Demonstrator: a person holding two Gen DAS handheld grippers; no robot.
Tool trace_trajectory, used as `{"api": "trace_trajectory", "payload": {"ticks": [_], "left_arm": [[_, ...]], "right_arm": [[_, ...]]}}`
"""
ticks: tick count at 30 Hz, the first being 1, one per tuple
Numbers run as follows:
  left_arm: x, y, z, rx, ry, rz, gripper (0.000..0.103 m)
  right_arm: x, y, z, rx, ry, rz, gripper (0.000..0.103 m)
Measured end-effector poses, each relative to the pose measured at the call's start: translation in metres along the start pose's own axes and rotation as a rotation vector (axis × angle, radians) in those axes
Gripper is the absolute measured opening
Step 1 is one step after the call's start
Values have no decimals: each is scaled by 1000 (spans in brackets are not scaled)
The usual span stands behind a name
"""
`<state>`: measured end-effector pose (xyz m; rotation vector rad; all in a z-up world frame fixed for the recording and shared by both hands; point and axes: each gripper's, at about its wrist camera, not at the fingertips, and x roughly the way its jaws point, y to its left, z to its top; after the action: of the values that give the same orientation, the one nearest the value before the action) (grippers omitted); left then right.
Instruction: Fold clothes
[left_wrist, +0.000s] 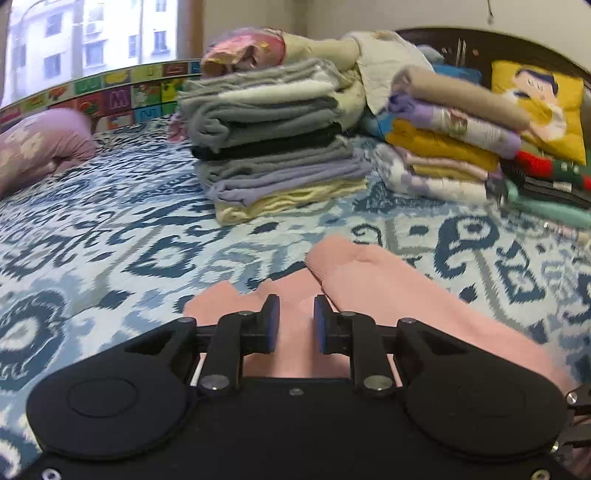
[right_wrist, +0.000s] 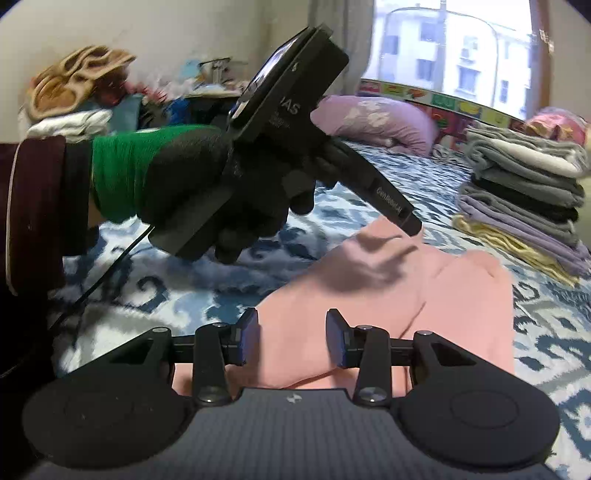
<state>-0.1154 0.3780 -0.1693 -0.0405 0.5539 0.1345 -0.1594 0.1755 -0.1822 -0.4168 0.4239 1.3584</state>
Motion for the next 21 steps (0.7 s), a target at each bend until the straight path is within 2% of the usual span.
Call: {"api": "trace_trajectory", "payload": {"ticks": [5, 7, 12, 14, 16, 21], "left_arm": [[33, 12, -7, -52, 97, 13, 24], [31, 13, -8, -71, 97, 11, 24], [20, 10, -5, -110, 66, 36, 25], [7, 13, -3, -139, 33, 65, 30], [-4, 16, -2, -170, 3, 92, 31], [-12, 37, -3, -265, -5, 89, 32]], "right_arm": [[2, -4, -2, 27, 19, 10, 47], [3, -5, -2, 36, 26, 15, 47], [4, -8, -4, 59, 44, 26, 48], [-2, -8, -4, 69, 30, 22, 48], [-10, -9, -4, 79, 11, 16, 49], [-20, -8, -3, 86, -17, 3, 52]]}}
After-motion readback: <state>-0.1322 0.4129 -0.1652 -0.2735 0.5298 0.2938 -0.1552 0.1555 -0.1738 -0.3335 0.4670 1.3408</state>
